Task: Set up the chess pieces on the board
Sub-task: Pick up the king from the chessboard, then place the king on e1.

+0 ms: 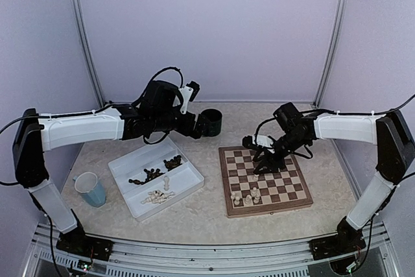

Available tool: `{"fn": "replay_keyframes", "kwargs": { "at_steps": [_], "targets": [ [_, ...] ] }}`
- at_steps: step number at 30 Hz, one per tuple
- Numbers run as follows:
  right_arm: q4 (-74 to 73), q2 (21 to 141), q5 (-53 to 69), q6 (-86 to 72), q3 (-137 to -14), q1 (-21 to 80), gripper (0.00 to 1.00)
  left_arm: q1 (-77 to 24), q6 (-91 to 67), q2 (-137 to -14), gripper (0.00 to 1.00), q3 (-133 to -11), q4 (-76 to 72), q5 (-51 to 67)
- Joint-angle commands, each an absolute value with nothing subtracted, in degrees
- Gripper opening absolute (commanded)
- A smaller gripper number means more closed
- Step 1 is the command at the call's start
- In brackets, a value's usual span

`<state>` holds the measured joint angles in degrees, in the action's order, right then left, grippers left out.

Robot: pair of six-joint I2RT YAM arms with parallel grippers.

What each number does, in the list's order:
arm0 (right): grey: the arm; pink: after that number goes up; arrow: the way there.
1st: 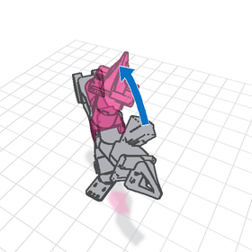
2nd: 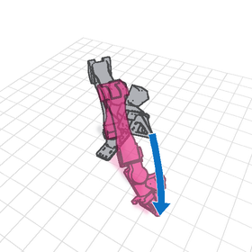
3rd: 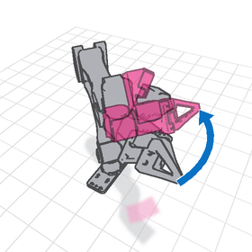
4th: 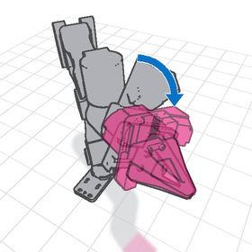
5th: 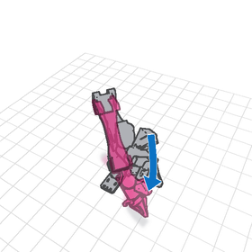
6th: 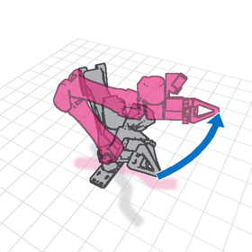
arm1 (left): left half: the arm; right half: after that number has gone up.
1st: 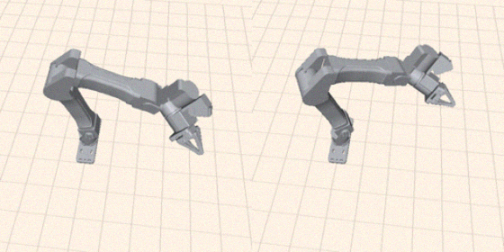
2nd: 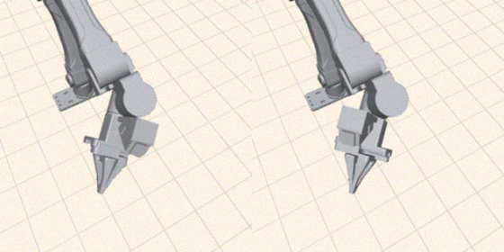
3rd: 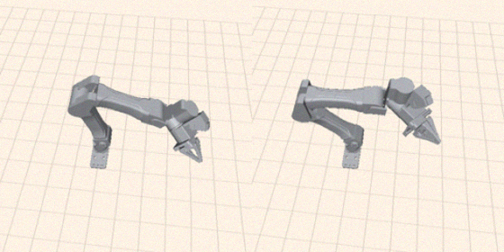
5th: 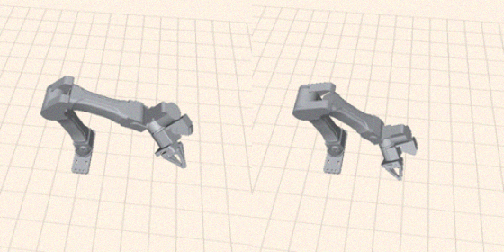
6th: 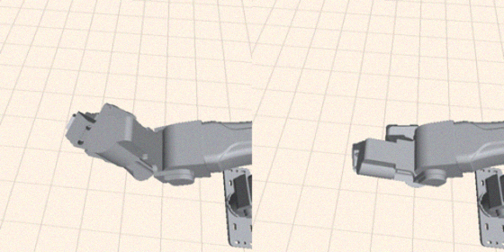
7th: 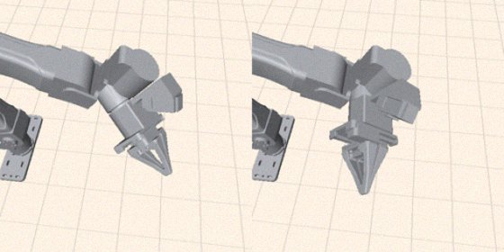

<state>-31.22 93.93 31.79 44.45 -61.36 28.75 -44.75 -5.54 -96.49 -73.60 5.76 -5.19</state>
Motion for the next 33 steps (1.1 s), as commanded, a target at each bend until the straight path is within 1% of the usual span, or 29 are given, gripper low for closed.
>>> {"fn": "replay_keyframes", "kwargs": {
  "at_steps": [1,4,6,8,10,11,12,14,17,19,22,26,30,33],
  "targets": [
    [-34.3,95.6,30.0,45.9,-63.0,30.1,0.53,-45.1,-2.9,-95.3,0.99,-72.8,5.4,-9.6],
    [-34.5,95.8,29.3,46.3,-62.6,30.6,0.51,-44.6,-4.2,-94.7,0.99,-72.3,4.7,-9.8],
    [-34.6,96.1,29.1,46.3,-62.6,30.6,0.48,-44.7,-4.3,-93.8,0.99,-71.8,3.7,-10.9],
    [-34.7,96.3,29.0,46.1,-62.5,30.6,0.41,-44.9,-5.4,-92.9,0.99,-70.9,2.8,-15.8],
    [-34.8,96.2,29.1,46.0,-62.3,30.6,0.34,-44.9,-7.3,-93.3,0.99,-72.4,4.9,-24.2],
    [-34.8,96.0,29.3,46.0,-62.3,30.7,0.29,-44.8,-8.0,-93.9,0.99,-73.7,6.6,-26.3],
    [-34.9,95.9,29.4,46.1,-62.2,30.6,0.24,-44.5,-8.9,-94.7,0.99,-74.6,7.8,-27.8],
    [-34.8,95.8,29.6,46.0,-62.2,30.6,0.16,-43.6,-10.6,-95.1,0.99,-75.1,8.7,-28.3],
    [-35.3,94.7,29.5,45.6,-62.3,30.6,0.11,-43.5,-8.2,-94.4,0.99,-74.2,7.7,-28.2],
    [-36.1,92.9,29.1,45.4,-62.2,30.6,0.09,-44.1,-5.1,-94.4,0.99,-73.7,6.8,-30.2],
    [-37.8,89.7,27.7,45.5,-61.4,30.6,0.08,-44.3,-7.9,-93.3,0.99,-71.4,4.0,-34.7],
    [-40.1,84.8,26.1,45.4,-58.5,30.6,0.08,-43.3,-8.6,-92.0,0.99,-69.6,2.8,-30.6],
    [-41.3,80.1,25.1,45.4,-54.0,30.6,0.08,-42.9,-7.2,-94.6,0.91,-72.4,5.9,-28.0],
    [-42.0,77.4,25.7,45.2,-51.0,30.6,0.08,-42.9,-7.6,-95.2,0.87,-72.3,5.8,-25.0]
  ]
}}
